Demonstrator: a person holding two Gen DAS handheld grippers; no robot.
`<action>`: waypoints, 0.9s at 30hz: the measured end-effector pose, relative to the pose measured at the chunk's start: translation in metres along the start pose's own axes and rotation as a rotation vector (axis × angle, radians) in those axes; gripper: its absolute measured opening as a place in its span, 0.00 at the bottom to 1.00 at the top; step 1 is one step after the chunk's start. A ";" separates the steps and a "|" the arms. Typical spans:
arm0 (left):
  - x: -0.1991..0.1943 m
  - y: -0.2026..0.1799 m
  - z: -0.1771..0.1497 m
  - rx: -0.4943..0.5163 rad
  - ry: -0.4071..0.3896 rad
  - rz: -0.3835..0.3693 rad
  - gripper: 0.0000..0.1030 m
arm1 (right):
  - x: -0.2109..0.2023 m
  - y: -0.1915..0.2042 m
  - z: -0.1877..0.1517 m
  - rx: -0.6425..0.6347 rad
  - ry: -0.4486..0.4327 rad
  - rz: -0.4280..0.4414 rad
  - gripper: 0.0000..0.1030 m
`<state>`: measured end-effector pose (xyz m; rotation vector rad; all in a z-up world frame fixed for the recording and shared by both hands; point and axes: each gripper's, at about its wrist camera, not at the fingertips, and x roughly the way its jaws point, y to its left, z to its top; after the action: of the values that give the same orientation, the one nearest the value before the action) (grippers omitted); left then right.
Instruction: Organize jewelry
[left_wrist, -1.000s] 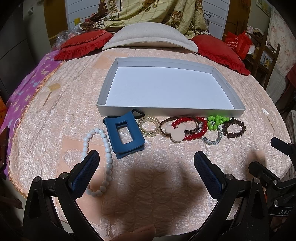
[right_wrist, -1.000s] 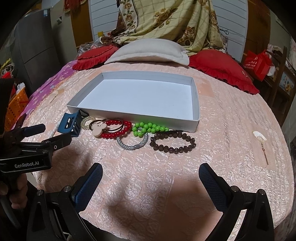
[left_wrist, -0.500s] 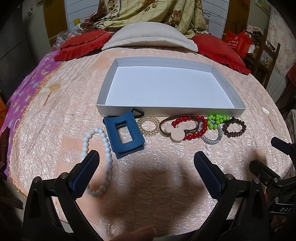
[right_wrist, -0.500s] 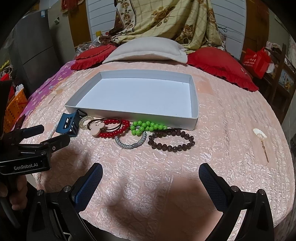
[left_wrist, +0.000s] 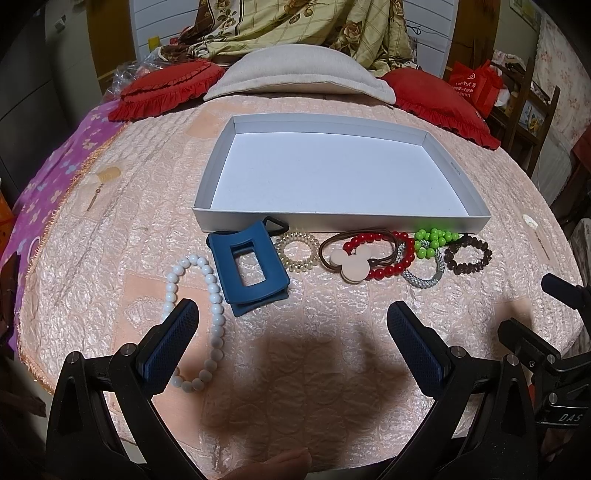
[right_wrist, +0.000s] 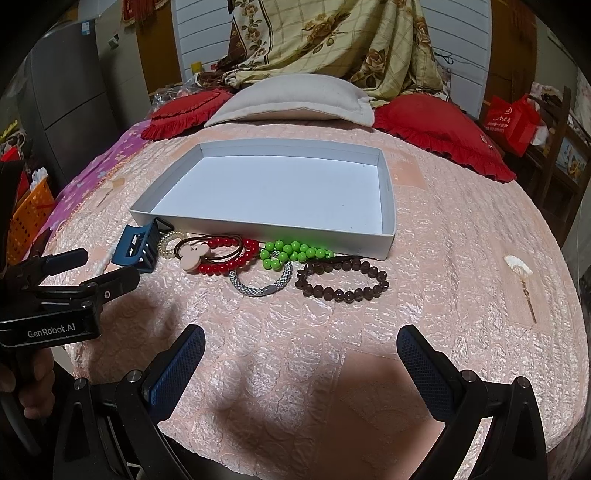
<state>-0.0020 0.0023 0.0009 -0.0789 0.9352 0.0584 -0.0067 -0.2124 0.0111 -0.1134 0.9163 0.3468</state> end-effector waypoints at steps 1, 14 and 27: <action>0.000 -0.001 0.000 0.000 0.000 0.000 0.99 | 0.000 0.000 0.000 0.000 0.000 0.000 1.00; 0.000 -0.002 0.000 0.000 0.005 0.004 0.99 | 0.001 -0.002 0.000 0.005 0.003 -0.006 1.00; 0.004 0.006 0.001 -0.044 0.021 0.006 0.99 | 0.000 -0.005 0.000 0.011 0.004 -0.010 1.00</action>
<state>0.0008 0.0084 -0.0013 -0.1178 0.9550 0.0840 -0.0049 -0.2171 0.0109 -0.1080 0.9212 0.3326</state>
